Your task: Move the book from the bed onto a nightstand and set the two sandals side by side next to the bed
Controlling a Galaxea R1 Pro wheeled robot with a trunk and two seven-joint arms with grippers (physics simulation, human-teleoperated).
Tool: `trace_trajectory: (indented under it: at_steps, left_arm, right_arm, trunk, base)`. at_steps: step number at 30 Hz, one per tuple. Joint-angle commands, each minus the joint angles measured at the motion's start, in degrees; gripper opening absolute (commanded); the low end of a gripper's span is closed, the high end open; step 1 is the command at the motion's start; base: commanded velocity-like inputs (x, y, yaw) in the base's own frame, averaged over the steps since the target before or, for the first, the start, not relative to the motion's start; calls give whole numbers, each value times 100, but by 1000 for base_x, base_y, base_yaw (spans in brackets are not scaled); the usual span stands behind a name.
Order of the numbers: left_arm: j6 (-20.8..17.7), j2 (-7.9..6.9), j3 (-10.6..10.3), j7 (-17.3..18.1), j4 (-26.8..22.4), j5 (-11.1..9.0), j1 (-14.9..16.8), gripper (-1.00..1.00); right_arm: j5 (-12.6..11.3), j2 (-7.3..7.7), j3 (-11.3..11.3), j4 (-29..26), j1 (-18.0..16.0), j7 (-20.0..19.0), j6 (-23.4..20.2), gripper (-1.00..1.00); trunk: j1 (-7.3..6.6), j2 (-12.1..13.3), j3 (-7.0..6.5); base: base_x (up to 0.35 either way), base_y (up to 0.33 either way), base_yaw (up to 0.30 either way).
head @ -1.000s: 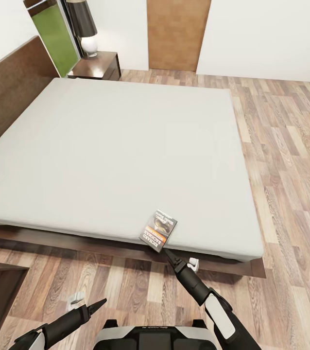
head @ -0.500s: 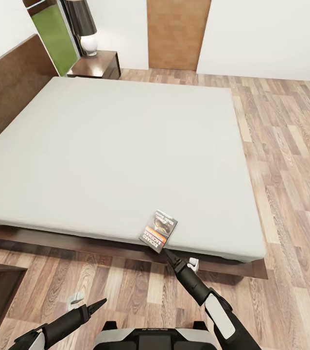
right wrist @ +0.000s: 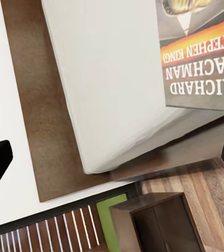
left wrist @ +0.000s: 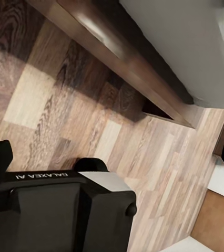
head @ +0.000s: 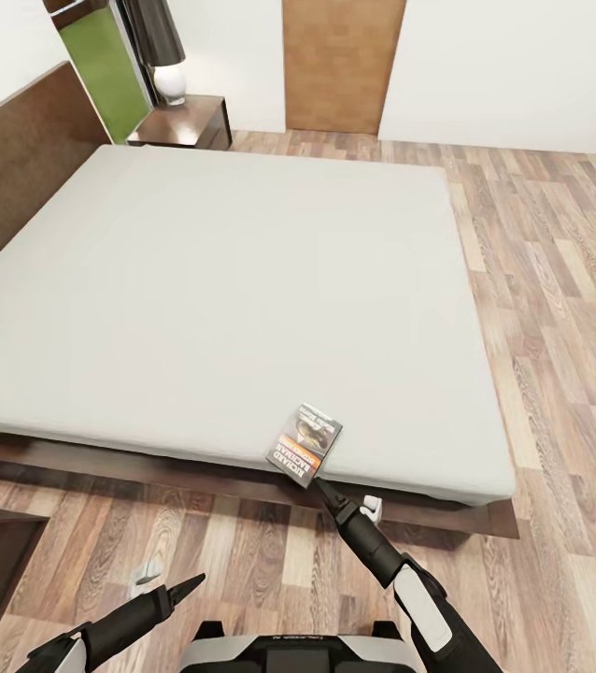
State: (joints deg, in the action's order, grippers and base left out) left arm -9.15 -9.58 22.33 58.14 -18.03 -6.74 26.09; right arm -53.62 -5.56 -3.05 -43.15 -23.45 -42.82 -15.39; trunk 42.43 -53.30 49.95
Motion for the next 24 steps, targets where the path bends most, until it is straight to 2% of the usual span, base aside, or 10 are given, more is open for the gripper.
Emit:
trace_trajectory:
  at_steps: [1, 24]
  left_arm:
    - [-61, 0, 8, 22, 2, -30, 2, 100]
    - [-61, 0, 8, 22, -7, -30, 2, 100]
  right_arm:
    - [-60, 1, -2, 0, -1, -6, -52, 100]
    - [-60, 0, -1, 0, -1, -6, -52, 100]
  trunk:
    - [23, -44, 22]
    - [528, -967, 434]
  base:
    - [0, 0, 0]
    - [0, 0, 0]
